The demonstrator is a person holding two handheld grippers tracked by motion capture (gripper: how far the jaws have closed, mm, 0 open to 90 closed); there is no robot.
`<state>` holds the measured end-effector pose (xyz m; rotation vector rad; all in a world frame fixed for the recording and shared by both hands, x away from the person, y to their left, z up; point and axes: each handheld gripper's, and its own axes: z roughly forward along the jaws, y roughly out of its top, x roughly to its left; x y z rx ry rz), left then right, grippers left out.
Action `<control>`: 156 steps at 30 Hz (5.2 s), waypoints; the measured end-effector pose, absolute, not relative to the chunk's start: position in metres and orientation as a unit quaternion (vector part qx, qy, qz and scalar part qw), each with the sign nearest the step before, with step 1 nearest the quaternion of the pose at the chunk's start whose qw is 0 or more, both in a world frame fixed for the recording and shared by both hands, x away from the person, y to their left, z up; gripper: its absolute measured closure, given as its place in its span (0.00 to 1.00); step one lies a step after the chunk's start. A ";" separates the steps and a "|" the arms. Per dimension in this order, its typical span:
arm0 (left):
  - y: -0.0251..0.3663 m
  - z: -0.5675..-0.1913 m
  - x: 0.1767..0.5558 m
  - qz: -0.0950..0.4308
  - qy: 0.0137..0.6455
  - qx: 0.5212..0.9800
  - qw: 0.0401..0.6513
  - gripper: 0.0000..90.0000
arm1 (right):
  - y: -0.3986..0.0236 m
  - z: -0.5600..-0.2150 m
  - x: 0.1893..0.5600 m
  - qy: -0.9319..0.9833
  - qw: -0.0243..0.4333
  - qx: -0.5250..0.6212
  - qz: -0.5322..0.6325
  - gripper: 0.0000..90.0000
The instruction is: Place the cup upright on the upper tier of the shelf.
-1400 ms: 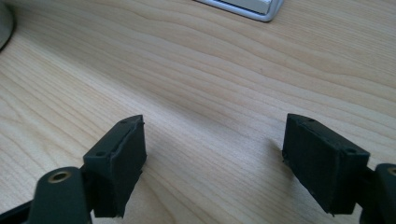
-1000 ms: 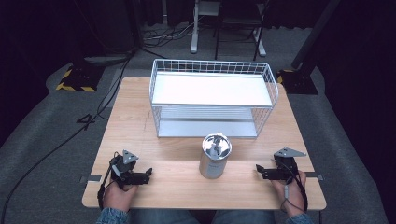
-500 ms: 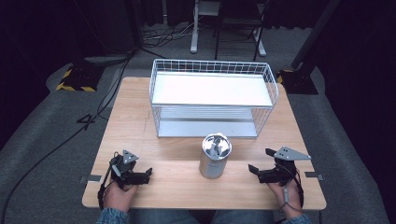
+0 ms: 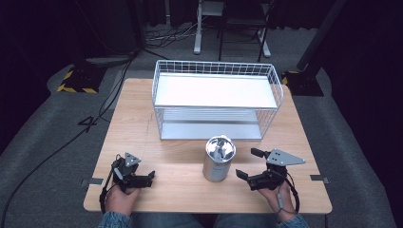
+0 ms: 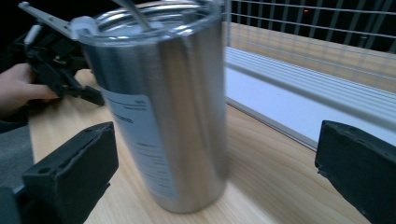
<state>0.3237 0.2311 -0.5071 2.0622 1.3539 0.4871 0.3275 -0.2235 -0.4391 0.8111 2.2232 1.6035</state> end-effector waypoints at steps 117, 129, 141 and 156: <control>0.230 -0.507 0.323 0.187 0.523 0.774 0.305 0.01 | -0.161 -0.266 0.381 0.760 0.179 0.303 0.546 0.04; 0.229 -0.507 0.324 0.187 0.524 0.772 0.306 0.01 | -0.157 -0.236 0.430 0.749 0.208 0.346 0.525 0.04; 0.229 -0.507 0.324 0.187 0.525 0.772 0.305 0.01 | -0.145 -0.237 0.471 0.754 0.238 0.368 0.490 0.04; 0.229 -0.507 0.324 0.187 0.525 0.772 0.305 0.01 | -0.139 -0.258 0.505 0.751 0.236 0.393 0.475 0.04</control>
